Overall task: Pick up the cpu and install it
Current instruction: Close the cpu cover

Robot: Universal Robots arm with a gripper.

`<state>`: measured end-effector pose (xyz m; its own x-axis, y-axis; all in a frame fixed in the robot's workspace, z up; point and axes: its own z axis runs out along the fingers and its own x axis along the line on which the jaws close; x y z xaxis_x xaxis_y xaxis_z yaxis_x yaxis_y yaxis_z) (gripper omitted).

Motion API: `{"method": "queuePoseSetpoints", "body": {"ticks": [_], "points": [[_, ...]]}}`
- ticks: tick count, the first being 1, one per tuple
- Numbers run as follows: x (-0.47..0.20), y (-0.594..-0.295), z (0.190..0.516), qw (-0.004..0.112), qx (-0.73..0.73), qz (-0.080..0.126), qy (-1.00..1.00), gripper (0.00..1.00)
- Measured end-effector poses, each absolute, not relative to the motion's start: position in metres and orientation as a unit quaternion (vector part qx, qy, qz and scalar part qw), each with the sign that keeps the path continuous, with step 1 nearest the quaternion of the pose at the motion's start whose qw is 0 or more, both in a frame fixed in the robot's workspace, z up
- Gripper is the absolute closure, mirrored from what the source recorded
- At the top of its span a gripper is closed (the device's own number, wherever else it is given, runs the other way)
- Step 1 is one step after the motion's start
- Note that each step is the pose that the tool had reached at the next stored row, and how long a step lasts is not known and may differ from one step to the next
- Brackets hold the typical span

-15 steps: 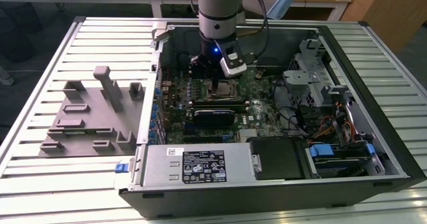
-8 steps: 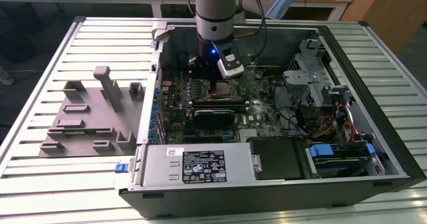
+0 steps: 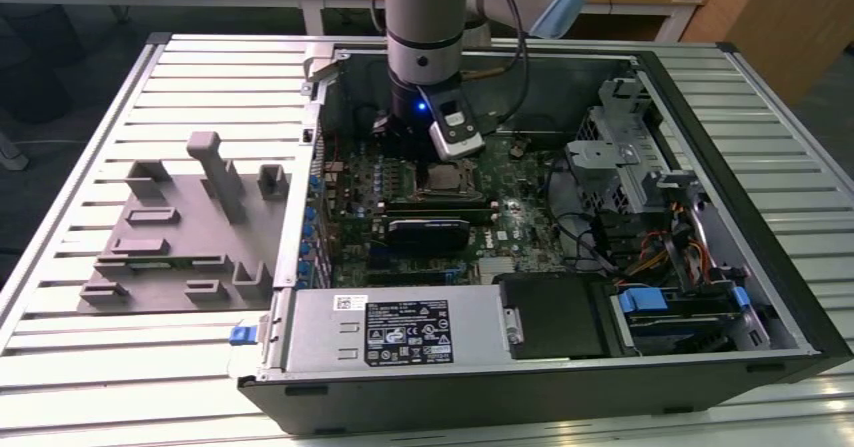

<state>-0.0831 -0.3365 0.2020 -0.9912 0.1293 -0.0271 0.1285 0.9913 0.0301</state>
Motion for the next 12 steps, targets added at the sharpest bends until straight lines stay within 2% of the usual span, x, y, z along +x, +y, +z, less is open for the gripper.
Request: {"method": "queuePoseSetpoints", "body": {"ticks": [12], "points": [[-0.0822,-0.3365,0.2007,0.014,0.061,0.014,0.998,0.89]]}}
